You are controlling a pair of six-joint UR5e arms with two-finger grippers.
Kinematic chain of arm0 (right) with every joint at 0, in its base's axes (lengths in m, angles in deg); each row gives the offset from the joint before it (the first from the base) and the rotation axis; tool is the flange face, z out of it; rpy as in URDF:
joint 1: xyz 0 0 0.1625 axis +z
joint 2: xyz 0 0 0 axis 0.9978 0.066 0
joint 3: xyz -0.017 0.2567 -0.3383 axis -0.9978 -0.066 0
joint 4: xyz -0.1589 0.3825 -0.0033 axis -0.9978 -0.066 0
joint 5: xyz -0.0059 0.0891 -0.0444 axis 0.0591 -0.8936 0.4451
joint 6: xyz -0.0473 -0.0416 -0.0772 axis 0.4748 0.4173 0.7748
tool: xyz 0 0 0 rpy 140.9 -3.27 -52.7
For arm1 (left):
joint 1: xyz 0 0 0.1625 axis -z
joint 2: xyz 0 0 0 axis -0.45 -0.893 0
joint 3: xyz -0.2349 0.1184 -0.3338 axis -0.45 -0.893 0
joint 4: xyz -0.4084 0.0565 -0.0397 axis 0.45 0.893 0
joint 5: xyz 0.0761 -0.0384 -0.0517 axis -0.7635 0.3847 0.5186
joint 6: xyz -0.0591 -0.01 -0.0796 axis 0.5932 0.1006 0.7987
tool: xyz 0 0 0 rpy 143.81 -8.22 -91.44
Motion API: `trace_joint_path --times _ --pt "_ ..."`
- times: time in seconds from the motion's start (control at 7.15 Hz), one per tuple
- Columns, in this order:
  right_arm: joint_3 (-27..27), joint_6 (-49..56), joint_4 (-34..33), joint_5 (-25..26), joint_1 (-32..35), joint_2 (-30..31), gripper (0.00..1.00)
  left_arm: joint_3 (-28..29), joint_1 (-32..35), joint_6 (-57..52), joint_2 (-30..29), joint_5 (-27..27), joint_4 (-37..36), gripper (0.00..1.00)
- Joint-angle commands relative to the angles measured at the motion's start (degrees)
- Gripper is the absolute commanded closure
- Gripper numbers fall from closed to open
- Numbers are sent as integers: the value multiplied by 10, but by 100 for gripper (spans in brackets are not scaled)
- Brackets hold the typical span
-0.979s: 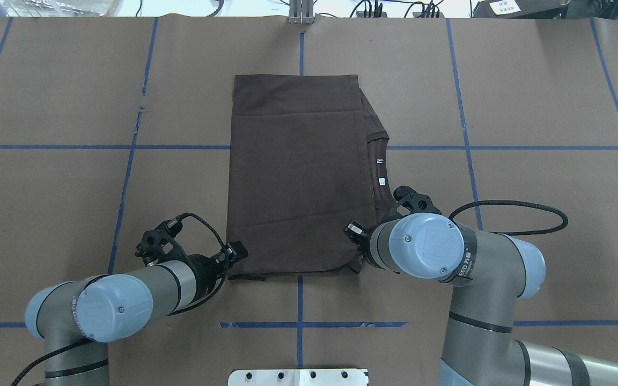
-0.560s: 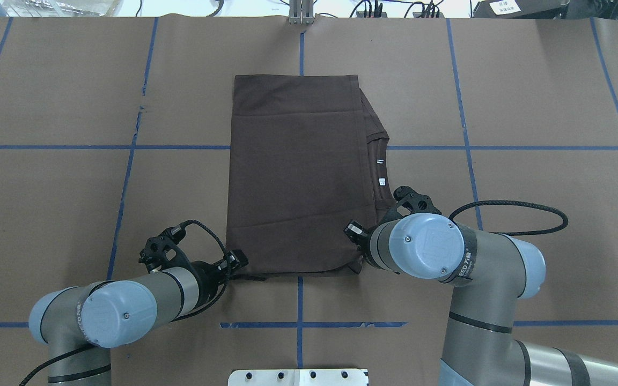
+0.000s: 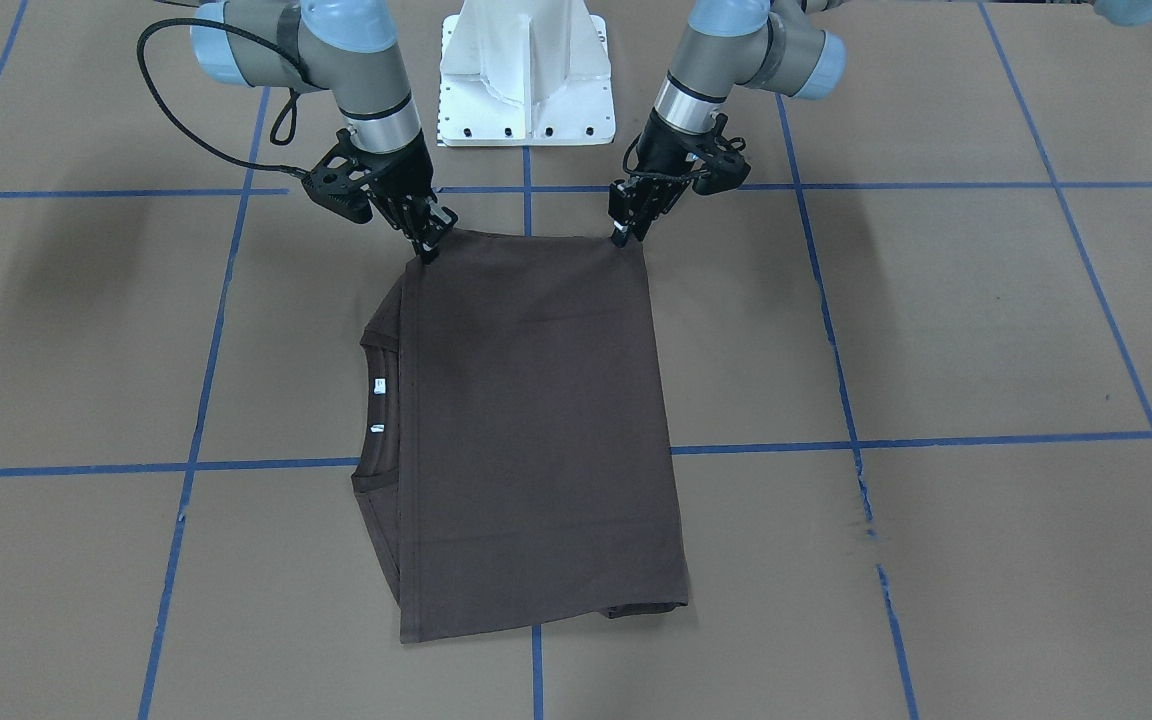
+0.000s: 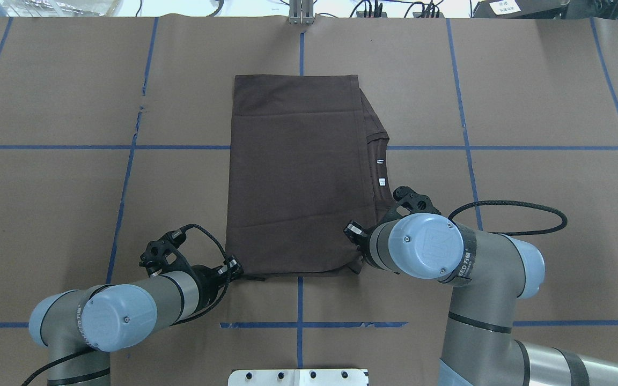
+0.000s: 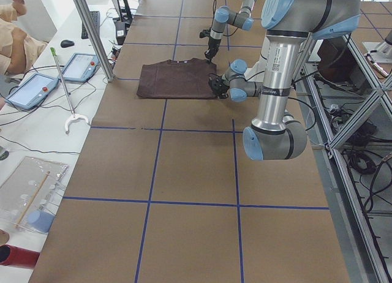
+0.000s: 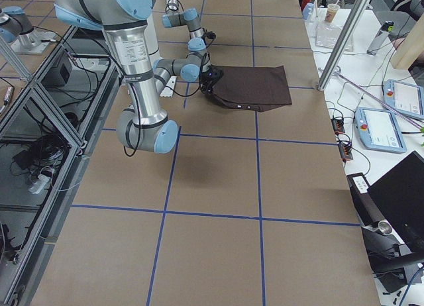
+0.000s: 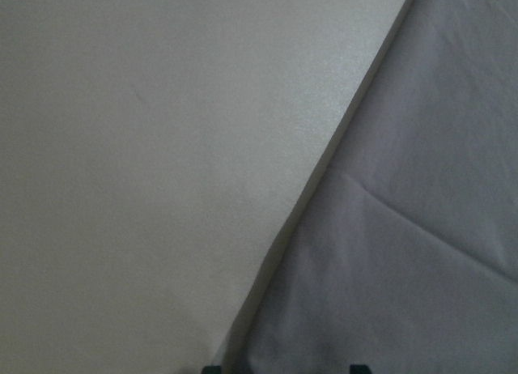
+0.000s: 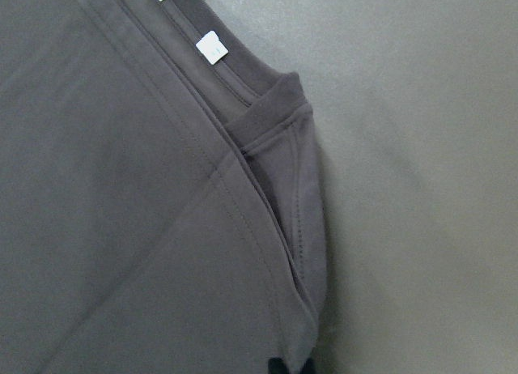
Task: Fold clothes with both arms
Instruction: 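Move the left gripper to the shirt's other near corner and grasp it, then lift both near corners and fold them over toward the far edge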
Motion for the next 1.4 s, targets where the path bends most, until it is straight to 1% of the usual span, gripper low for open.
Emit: trace_joint_path --times 0.0,0.28,0.42,0.56,0.7,0.84,0.98,1.12,1.26 --pt "0 -1 1 -3 0 0 100 -3 0 -1 -3 -2 0 100" --pt "1 0 0 -3 0 0 100 -15 3 -3 1 0 -1 100" --pt "6 -1 0 -4 1 1 100 -54 5 -3 9 0 -3 100" --pt "33 -1 -1 -24 2 10 100 -98 1 5 30 1 -13 100" --pt "86 -6 -2 -38 2 45 100 -136 -11 42 46 0 -33 100" --pt "146 -32 -1 -53 -2 84 100 -204 -33 55 69 -1 -60 100" --pt "179 -51 -1 -55 1 85 100 -257 -35 59 63 1 -98 100" --pt "180 -51 -1 -55 17 78 100 -261 -25 51 27 8 -140 100" --pt "168 -47 -1 -61 62 70 100 -249 28 35 -28 11 -186 100"
